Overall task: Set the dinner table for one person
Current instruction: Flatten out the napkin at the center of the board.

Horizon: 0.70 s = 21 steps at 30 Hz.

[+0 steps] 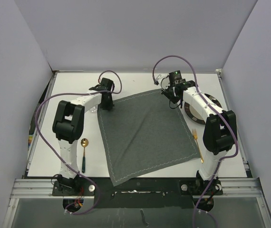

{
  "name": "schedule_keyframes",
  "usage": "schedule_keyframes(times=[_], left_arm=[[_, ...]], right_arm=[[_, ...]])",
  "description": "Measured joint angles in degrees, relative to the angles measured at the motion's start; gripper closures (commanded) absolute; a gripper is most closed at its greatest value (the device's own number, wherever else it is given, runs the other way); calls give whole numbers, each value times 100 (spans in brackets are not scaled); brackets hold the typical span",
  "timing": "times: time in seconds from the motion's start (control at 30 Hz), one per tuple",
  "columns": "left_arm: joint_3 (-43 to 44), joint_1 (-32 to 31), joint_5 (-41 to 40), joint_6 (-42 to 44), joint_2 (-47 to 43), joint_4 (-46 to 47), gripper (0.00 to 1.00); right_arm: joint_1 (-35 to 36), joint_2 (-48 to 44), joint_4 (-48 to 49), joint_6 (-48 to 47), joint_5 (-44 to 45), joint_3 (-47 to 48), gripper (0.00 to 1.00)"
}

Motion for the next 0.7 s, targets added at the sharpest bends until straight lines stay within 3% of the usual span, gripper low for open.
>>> schedule_keyframes(times=[0.37, 0.7], left_arm=[[1130, 299, -24, 116, 710, -516, 93], [3217, 595, -105, 614, 1976, -896, 93]], right_arm=[[0, -2, 20, -4, 4, -26, 100], [37, -13, 83, -168, 48, -332, 100]])
